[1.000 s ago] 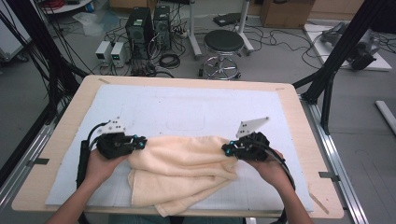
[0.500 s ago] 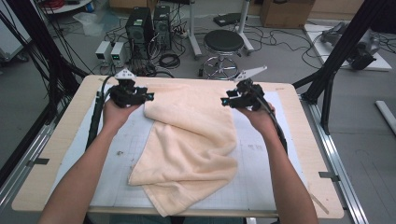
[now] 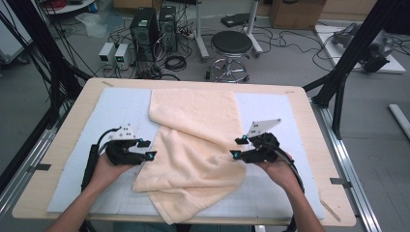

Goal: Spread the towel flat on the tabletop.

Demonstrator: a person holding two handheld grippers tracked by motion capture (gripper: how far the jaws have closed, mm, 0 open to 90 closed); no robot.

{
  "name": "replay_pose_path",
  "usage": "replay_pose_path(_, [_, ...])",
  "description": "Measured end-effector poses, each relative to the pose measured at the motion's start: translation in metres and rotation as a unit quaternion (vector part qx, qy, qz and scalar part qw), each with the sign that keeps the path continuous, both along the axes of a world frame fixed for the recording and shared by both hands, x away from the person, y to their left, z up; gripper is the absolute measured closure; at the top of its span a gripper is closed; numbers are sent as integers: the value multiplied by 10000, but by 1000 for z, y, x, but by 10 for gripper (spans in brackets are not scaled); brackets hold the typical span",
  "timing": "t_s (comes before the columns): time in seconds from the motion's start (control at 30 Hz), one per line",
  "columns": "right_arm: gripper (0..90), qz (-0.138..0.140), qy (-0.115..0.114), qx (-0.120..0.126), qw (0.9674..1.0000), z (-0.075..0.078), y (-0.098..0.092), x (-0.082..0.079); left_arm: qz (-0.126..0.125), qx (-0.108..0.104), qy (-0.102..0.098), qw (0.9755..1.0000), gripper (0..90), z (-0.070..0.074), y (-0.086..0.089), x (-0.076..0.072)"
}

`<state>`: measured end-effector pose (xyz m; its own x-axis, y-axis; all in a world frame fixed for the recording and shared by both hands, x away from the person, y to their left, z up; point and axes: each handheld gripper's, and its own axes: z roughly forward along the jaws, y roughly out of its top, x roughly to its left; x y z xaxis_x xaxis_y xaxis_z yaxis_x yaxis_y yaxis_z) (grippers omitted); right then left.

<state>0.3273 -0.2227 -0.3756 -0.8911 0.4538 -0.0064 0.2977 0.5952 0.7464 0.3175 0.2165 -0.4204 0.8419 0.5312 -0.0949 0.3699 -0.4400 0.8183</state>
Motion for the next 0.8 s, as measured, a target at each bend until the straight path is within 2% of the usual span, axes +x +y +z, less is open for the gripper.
replay_pose_path(0.07, [483, 174, 45, 102, 9998, -8, -3, -12, -164, 181, 55, 9997, 475, -8, -2, -7])
replay_pose_path(0.13, [473, 304, 75, 112, 9994, -15, -5, -20, -348, 501, 196, 9979, 501, -16, -7, -9])
replay_pose_path(0.2, [474, 370, 275, 170, 9988, -27, -6, -24, -379, 446, 240, 9980, 601, -20, -10, -9])
replay_pose_path(0.23, [495, 382, 295, 61, 9988, -33, -3, -24, -309, 485, 221, 9981, 642, -20, -12, -9])
replay_pose_path(0.27, [553, 380, 266, -160, 9988, -39, 0, -24, -294, 497, 240, 9980, 696, -19, -12, -8])
replay_pose_path(0.3, [663, 382, 328, -322, 9982, -45, 3, -24, -302, 518, 273, 9978, 768, -19, -13, -7])
replay_pose_path(0.33, [770, 438, 409, -373, 9975, -49, 5, -23, -262, 564, 282, 9977, 809, -17, -12, -8])
replay_pose_path(0.37, [806, 536, 495, -453, 9963, -53, 7, -22, -235, 587, 259, 9977, 834, -15, -11, -10])
replay_pose_path(0.43, [825, 487, 485, -425, 9967, -50, 5, -24, -109, 547, 59, 9984, 842, -7, -6, -16])
replay_pose_path(0.47, [826, 465, 516, -375, 9969, -46, 3, -26, -57, 464, -14, 9989, 844, -1, -1, -20])
replay_pose_path(0.57, [825, 430, 410, -258, 9979, -37, -5, -34, 39, 188, -189, 9996, 844, 16, 12, -35])
replay_pose_path(0.67, [825, 508, 266, -149, 9982, -26, -7, -48, 39, 138, -401, 9991, 843, 31, 18, -54])
replay_pose_path(0.73, [820, 574, 165, -92, 9982, -20, -6, -58, 3, 81, -471, 9989, 843, 37, 20, -65])
replay_pose_path(0.8, [806, 637, 199, -61, 9978, -15, -5, -68, -19, 8, -509, 9987, 843, 41, 23, -77])
